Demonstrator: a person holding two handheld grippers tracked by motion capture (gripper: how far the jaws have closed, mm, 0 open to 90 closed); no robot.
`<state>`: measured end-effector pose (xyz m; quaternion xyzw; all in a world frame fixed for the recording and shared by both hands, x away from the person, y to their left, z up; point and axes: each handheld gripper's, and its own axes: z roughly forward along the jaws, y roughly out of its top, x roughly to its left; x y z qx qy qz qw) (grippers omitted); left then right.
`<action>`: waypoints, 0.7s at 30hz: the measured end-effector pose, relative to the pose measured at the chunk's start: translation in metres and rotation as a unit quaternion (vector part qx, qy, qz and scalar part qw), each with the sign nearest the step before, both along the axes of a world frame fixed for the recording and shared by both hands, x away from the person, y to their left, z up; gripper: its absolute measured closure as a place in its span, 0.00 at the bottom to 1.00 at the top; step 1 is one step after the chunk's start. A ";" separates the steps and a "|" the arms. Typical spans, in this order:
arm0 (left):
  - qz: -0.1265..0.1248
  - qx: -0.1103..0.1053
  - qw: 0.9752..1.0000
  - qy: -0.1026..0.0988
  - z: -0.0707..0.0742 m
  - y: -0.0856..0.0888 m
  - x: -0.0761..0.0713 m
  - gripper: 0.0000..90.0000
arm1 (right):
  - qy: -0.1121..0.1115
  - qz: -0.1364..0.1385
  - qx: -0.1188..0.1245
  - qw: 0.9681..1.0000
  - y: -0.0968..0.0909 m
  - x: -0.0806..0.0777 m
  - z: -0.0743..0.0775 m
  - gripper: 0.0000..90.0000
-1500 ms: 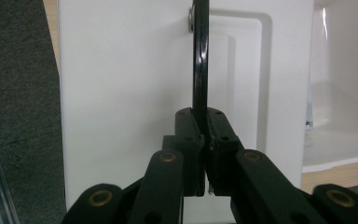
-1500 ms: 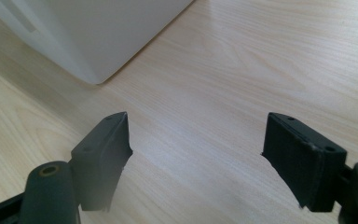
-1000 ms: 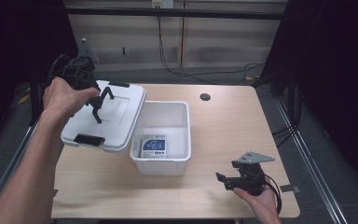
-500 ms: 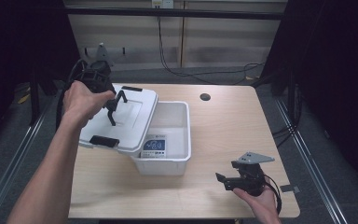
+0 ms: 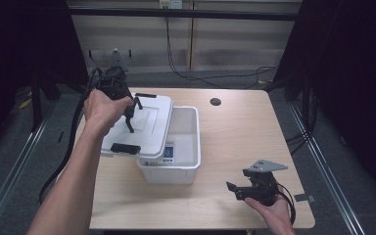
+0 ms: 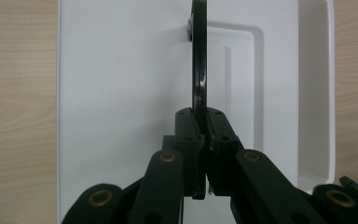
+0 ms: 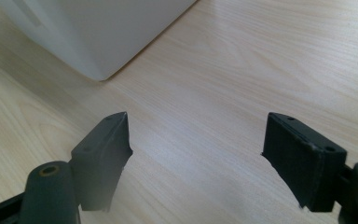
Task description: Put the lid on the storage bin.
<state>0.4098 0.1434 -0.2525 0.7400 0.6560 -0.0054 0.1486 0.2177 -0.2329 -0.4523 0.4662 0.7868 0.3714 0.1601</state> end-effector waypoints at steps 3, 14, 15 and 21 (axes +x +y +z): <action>0.009 0.004 1.000 -0.004 -0.001 -0.002 0.000 0.95 | 0.001 0.001 0.001 1.000 0.000 0.000 0.000 0.25; 0.029 -0.019 0.999 -0.009 -0.008 -0.015 0.000 0.95 | -0.001 0.003 0.001 1.000 0.000 0.000 0.000 0.25; 0.030 -0.020 0.999 -0.008 -0.010 -0.017 0.000 0.95 | -0.001 0.003 0.000 1.000 0.000 0.000 0.000 0.25; 0.033 -0.040 0.999 -0.014 -0.011 -0.025 -0.001 0.95 | -0.002 0.005 0.001 1.000 0.001 -0.001 0.000 0.25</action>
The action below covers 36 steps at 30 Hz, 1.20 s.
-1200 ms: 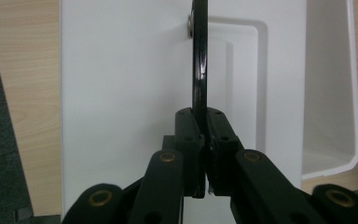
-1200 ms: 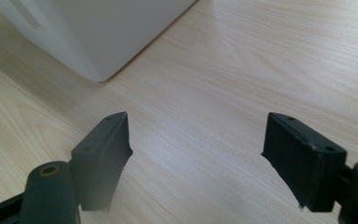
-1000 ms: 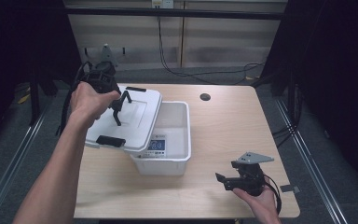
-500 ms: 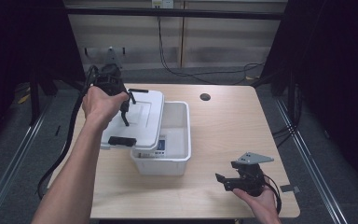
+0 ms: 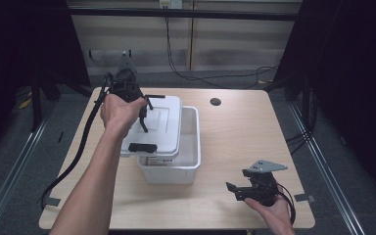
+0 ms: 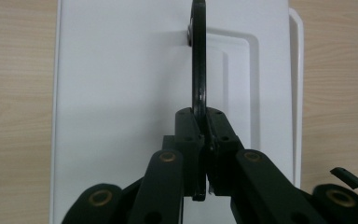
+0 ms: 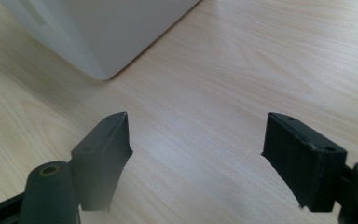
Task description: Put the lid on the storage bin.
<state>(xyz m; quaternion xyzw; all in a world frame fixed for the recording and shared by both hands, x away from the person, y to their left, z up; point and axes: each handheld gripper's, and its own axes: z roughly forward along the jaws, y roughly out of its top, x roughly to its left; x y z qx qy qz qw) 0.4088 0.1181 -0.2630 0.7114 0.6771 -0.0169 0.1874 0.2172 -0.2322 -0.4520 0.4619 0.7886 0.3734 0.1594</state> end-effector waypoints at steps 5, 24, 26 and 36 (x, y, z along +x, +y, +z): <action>-0.003 -0.006 1.000 -0.001 -0.002 -0.009 -0.001 0.95 | 0.000 0.000 0.000 1.000 0.000 0.000 0.000 0.25; -0.018 -0.004 1.000 -0.003 -0.005 -0.040 -0.002 0.95 | 0.000 0.004 -0.001 1.000 0.000 -0.001 0.000 0.25; -0.018 0.002 1.000 -0.003 -0.009 -0.042 -0.002 0.95 | 0.000 0.004 0.000 1.000 0.000 -0.001 0.000 0.25; -0.018 0.016 1.000 0.003 -0.019 -0.052 -0.006 0.95 | 0.000 0.003 -0.001 1.000 0.000 0.000 0.000 0.25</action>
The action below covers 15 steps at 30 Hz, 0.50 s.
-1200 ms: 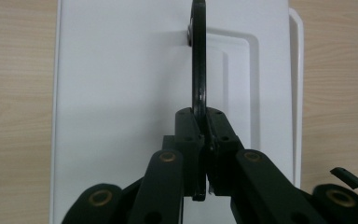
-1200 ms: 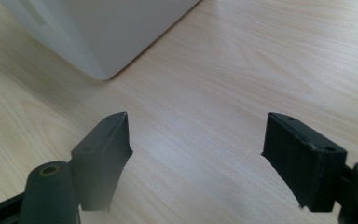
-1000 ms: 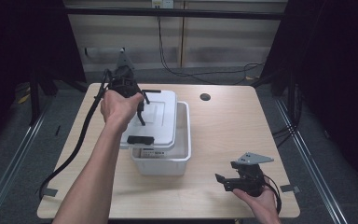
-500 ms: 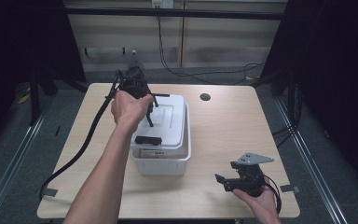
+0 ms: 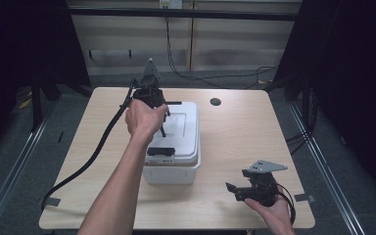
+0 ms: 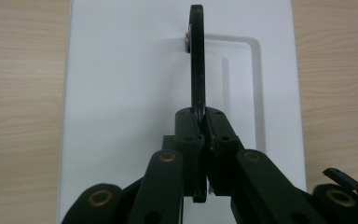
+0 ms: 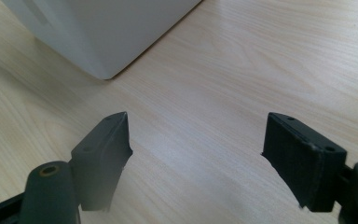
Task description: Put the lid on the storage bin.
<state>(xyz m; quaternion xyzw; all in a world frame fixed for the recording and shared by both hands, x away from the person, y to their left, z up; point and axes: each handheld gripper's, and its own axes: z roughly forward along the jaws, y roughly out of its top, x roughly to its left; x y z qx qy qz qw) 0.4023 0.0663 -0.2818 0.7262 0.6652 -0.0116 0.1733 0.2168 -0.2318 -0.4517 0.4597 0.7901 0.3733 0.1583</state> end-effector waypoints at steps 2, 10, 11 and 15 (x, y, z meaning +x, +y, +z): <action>0.002 0.003 1.000 0.003 -0.005 -0.001 0.000 0.95 | 0.000 0.000 0.000 1.000 0.000 -0.001 0.000 0.25; 0.016 0.003 1.000 0.006 -0.010 -0.010 -0.005 0.94 | 0.000 0.001 0.000 1.000 0.000 0.000 0.000 0.25; 0.012 0.008 1.000 0.005 -0.011 -0.012 -0.005 0.94 | 0.001 0.000 -0.001 1.000 0.000 0.000 0.000 0.25; 0.013 0.012 1.000 0.001 -0.011 -0.011 -0.007 0.94 | 0.001 0.002 -0.002 1.000 0.000 -0.001 0.000 0.25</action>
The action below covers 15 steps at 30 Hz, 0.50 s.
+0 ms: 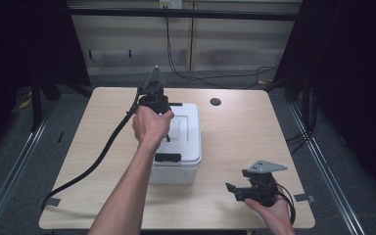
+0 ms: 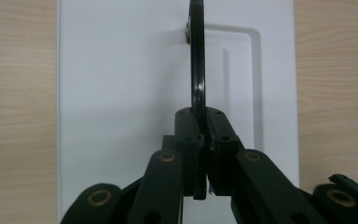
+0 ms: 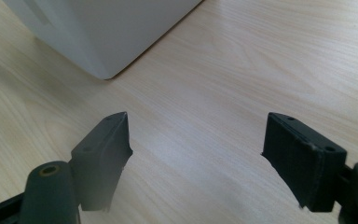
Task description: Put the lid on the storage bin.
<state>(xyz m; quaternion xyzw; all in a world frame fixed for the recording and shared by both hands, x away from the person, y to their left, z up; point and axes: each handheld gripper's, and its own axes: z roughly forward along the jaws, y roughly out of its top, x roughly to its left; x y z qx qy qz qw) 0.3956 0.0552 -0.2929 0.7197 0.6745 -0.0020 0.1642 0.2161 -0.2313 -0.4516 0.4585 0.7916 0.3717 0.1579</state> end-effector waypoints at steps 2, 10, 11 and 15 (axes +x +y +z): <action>-0.001 0.001 1.000 -0.001 0.000 0.000 -0.001 0.94 | -0.001 0.000 0.000 1.000 0.000 0.000 0.000 0.25; -0.010 0.004 1.000 0.009 0.000 0.002 -0.001 0.93 | 0.001 -0.001 0.000 1.000 0.000 0.000 0.000 0.25; -0.014 0.001 1.000 0.011 0.001 0.002 -0.001 0.94 | 0.000 -0.001 0.000 1.000 0.000 0.000 0.000 0.25; -0.010 -0.002 1.000 0.016 0.002 0.004 -0.001 0.94 | 0.001 0.000 0.000 1.000 0.000 0.001 0.000 0.25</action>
